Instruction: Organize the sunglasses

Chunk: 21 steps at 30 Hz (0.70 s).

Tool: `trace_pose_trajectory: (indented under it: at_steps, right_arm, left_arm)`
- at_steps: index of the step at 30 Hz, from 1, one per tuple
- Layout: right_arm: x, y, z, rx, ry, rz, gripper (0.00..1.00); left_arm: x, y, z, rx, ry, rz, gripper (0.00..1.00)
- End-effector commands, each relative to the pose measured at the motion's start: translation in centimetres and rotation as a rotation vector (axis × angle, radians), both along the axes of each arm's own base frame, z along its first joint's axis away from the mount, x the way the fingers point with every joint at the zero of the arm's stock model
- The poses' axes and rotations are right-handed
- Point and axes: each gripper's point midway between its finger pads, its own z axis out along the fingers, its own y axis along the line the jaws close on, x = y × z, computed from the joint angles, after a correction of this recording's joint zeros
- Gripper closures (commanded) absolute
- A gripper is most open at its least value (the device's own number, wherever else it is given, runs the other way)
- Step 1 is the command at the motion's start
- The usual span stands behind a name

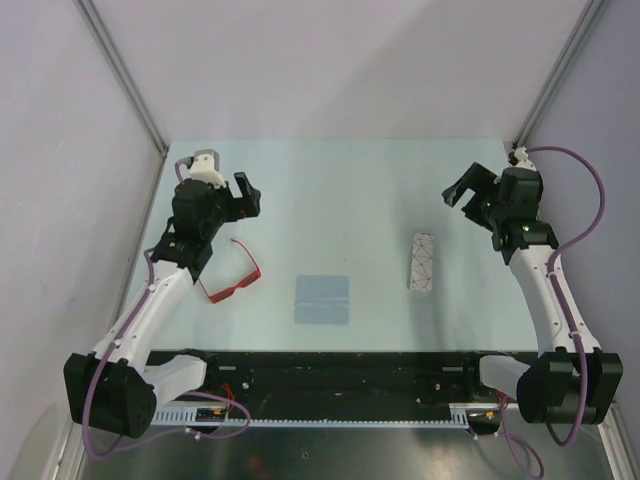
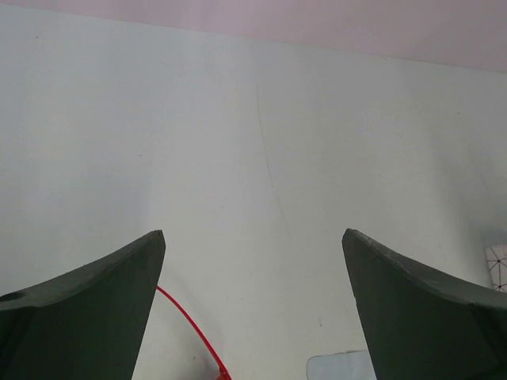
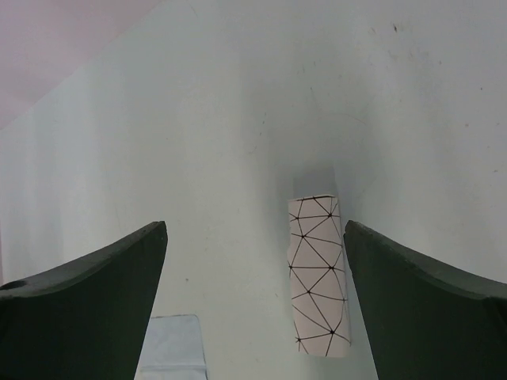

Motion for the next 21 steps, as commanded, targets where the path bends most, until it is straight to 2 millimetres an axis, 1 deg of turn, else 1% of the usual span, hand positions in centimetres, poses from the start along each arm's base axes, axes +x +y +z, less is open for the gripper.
trace_pose_trajectory:
  at_steps: [1, 3, 4, 5, 6, 7, 8, 9, 10, 11, 12, 13, 14, 15, 16, 17, 19, 20, 21]
  right_arm:
    - [0.1, 0.8, 0.7, -0.049, -0.006, 0.016, 0.0]
    - [-0.1, 1.9, -0.4, -0.081, 0.027, 0.045, 0.01]
    - [-0.3, 2.1, -0.8, -0.095, 0.043, 0.043, 0.01]
    - [-0.5, 2.6, -1.2, -0.134, 0.053, 0.027, 0.01]
    - [-0.6, 2.8, -1.3, -0.15, 0.058, 0.026, 0.01]
    - [-0.9, 3.2, -1.8, -0.166, 0.078, 0.026, 0.01]
    - [-1.0, 3.1, -2.0, -0.193, 0.083, -0.002, 0.01]
    - [-1.2, 4.4, -2.3, -0.207, 0.09, 0.029, 0.01]
    - [-1.2, 4.7, -3.0, -0.222, 0.112, 0.033, 0.01]
    - [-1.3, 4.6, -3.5, -0.243, 0.125, 0.01, 0.01]
    - [-1.5, 5.7, -3.8, -0.252, 0.134, 0.03, 0.01]
    - [-1.8, 6.1, -4.4, -0.254, 0.153, 0.028, 0.01]
    - [-1.7, 6.4, -5.3, -0.28, 0.177, 0.021, 0.0]
    - [-2.0, 7.4, -5.9, -0.297, 0.188, 0.043, 0.0]
    - [-2.2, 7.8, -6.5, -0.315, 0.203, 0.049, 0.0]
    - [-2.2, 7.8, -7.7, -0.352, 0.233, 0.033, 0.0]
    - [-2.8, 8.4, -9.0, -0.393, 0.272, 0.042, 0.0]
    - [-2.7, 7.8, -9.2, -0.412, 0.284, -0.011, 0.0]
    - [-2.8, 7.6, -10.3, -0.433, 0.321, -0.024, 0.0]
  left_arm:
    - [-0.1, 0.9, 2.8, -0.056, -0.08, 0.076, 0.0]
    - [-0.4, 1.3, 3.2, -0.067, -0.092, 0.1, 0.0]
    - [-0.9, 0.8, 3.5, -0.067, -0.096, 0.062, 0.0]
    - [-1.5, 0.9, 4.4, -0.052, -0.128, 0.047, 0.0]
    - [-1.7, 1.1, 4.0, -0.079, -0.121, 0.069, 0.0]
    - [-1.7, 1.4, 3.9, -0.102, -0.116, 0.102, 0.0]
    - [-1.6, 1.2, 3.2, -0.109, -0.094, 0.096, 0.0]
    - [-1.5, 0.9, 2.7, -0.1, -0.084, 0.074, 0.0]
    - [-1.5, 0.5, 2.3, -0.099, -0.072, 0.053, 0.0]
    - [-1.6, -0.1, 1.9, -0.105, -0.059, 0.021, 0.0]
    - [-1.7, -0.3, 1.3, -0.105, -0.045, 0.008, 0.0]
    - [-1.7, -0.3, 1.0, -0.105, -0.037, 0.008, 0.0]
    - [-1.7, -0.4, 0.6, -0.108, -0.028, 0.01, 0.0]
    - [-1.7, -0.5, -0.1, -0.11, -0.011, 0.006, 0.0]
    - [-1.9, -0.9, -0.5, -0.114, 0.003, -0.016, 0.0]
    - [-1.9, -1.1, -0.8, -0.118, 0.012, -0.024, 0.0]
    - [-2.0, -1.4, -1.3, -0.129, 0.026, -0.032, 0.0]
    - [-2.0, -1.4, -1.4, -0.129, 0.028, -0.035, 0.0]
    - [-2.1, -1.5, -1.6, -0.127, 0.031, -0.038, 0.0]
